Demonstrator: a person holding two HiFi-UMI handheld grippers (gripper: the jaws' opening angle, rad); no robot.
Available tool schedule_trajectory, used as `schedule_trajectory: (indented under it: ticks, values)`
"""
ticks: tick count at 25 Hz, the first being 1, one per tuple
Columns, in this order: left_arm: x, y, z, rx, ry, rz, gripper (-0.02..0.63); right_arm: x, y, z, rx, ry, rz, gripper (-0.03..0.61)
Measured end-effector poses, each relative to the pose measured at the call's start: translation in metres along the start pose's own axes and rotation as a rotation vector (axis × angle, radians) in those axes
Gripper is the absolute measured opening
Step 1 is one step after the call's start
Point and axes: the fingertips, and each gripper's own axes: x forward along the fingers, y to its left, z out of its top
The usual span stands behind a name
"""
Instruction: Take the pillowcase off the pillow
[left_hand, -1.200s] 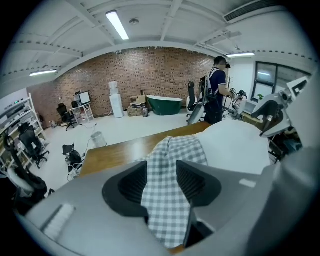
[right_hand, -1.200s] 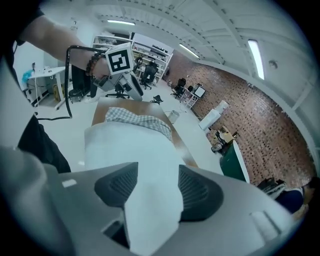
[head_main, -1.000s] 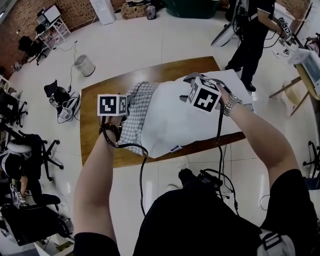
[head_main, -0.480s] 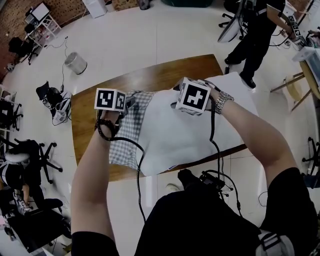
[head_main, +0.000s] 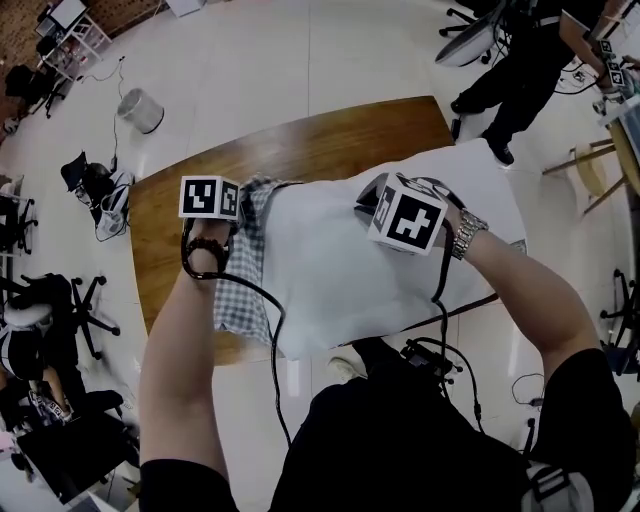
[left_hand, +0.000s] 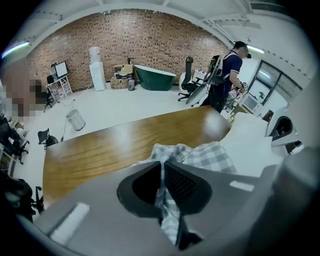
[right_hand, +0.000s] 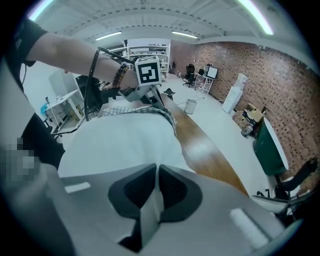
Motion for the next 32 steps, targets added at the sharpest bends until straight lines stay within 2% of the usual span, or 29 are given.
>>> schedule_trajectory:
  ticks: [6, 12, 16, 19, 21, 25, 28, 32]
  values:
    - [-0.018, 0.053, 0.002, -0.043, -0.012, 0.146, 0.023, -0.034, -0.009, 0.000, -0.056, -0.026, -0.091, 0.014]
    - [-0.040, 0.097, -0.014, -0.090, -0.016, 0.221, 0.025, -0.039, -0.030, -0.016, -0.029, -0.019, -0.150, 0.015]
    - [-0.054, 0.107, -0.031, -0.094, -0.040, 0.264, 0.029, -0.040, -0.036, -0.023, -0.023, -0.032, -0.217, 0.056]
    - [-0.066, 0.109, -0.037, -0.082, -0.078, 0.298, 0.053, -0.043, -0.041, -0.024, -0.004, -0.047, -0.255, 0.086]
    - [-0.077, 0.109, -0.040, -0.074, -0.110, 0.319, 0.097, -0.047, -0.041, -0.023, 0.028, -0.069, -0.277, 0.101]
    - [-0.108, 0.107, -0.058, -0.073, -0.182, 0.353, 0.132, -0.063, -0.025, -0.019, 0.097, -0.124, -0.338, 0.106]
    - [-0.135, 0.091, -0.083, -0.073, -0.250, 0.347, 0.132, -0.075, 0.008, -0.017, 0.107, -0.163, -0.383, 0.106]
    - [-0.164, 0.040, -0.116, -0.026, -0.330, 0.296, 0.130, -0.094, 0.064, -0.013, 0.110, -0.217, -0.424, 0.104]
